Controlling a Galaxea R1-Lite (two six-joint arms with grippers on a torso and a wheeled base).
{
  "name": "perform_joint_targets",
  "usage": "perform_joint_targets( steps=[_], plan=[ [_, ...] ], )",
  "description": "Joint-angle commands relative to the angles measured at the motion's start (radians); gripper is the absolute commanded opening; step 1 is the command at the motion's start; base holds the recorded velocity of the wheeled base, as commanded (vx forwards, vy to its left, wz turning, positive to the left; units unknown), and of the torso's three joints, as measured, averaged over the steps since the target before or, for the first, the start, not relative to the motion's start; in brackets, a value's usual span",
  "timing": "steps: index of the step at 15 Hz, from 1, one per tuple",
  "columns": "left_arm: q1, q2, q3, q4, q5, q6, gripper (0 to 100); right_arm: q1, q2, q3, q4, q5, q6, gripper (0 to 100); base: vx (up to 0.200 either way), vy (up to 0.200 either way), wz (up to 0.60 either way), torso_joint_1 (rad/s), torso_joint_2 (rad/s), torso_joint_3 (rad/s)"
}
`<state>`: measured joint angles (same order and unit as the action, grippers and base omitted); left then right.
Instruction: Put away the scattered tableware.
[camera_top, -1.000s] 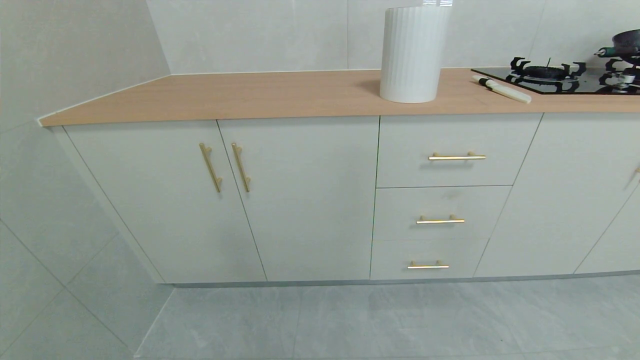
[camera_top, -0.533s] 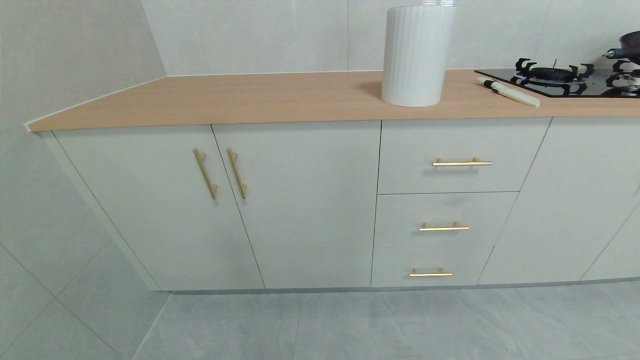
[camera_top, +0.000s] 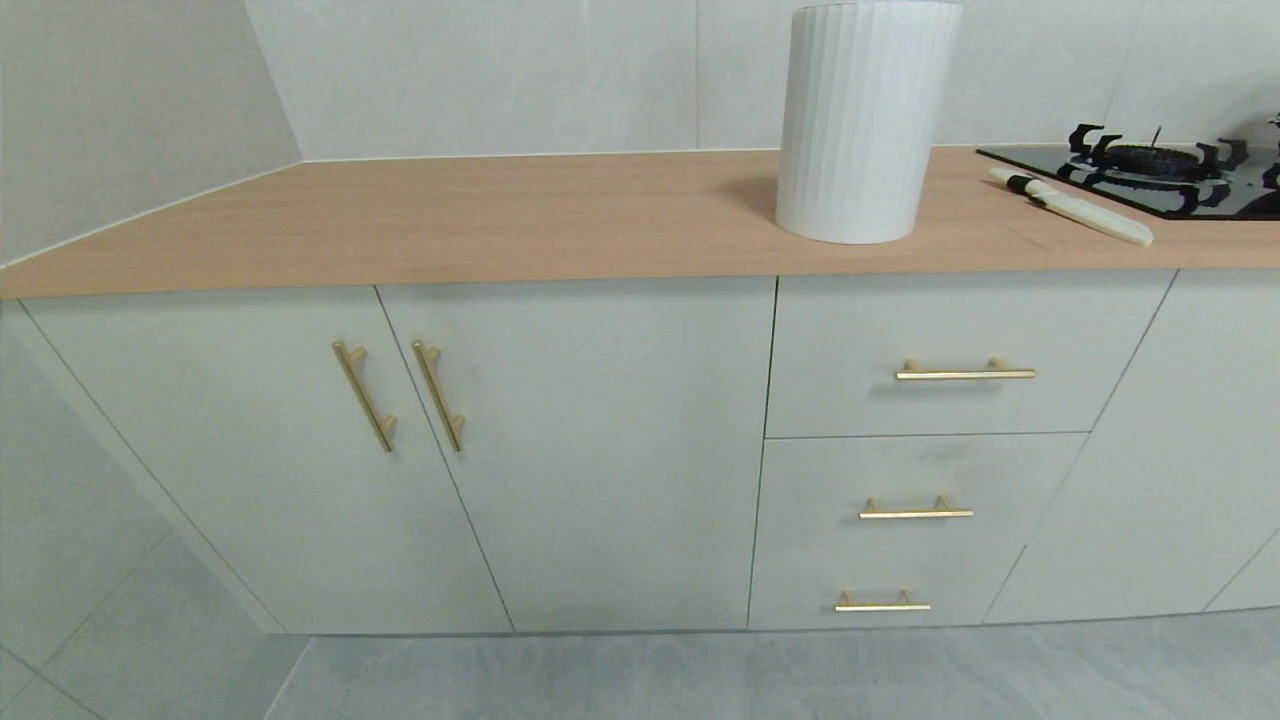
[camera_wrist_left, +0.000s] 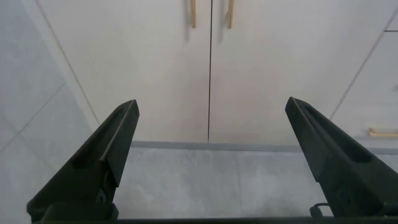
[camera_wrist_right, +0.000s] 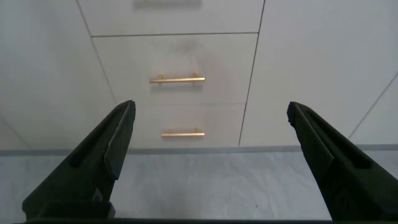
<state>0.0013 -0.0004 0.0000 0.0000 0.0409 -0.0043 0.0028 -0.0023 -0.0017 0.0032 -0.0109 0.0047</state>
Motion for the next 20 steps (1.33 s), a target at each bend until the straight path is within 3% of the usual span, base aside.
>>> perform_joint_targets(
  steps=[1, 11, 20],
  plan=[
    [0.000, 0.000, 0.000, 0.000, 0.001, 0.000, 100, 0.000, 0.002, 0.000, 0.000, 0.000, 0.000, 100, 0.200, 0.000, 0.00, 0.002, 0.00, 0.007],
    [0.000, 0.000, 0.000, 0.000, 0.001, 0.000, 100, 0.000, 0.002, 0.000, 0.000, 0.000, 0.000, 100, 0.200, 0.000, 0.00, 0.002, 0.00, 0.004],
    [0.000, 0.000, 0.000, 0.000, 0.001, 0.000, 100, 0.000, 0.002, 0.000, 0.000, 0.000, 0.001, 100, 0.000, 0.000, 0.00, 0.000, 0.00, 0.000]
  ],
)
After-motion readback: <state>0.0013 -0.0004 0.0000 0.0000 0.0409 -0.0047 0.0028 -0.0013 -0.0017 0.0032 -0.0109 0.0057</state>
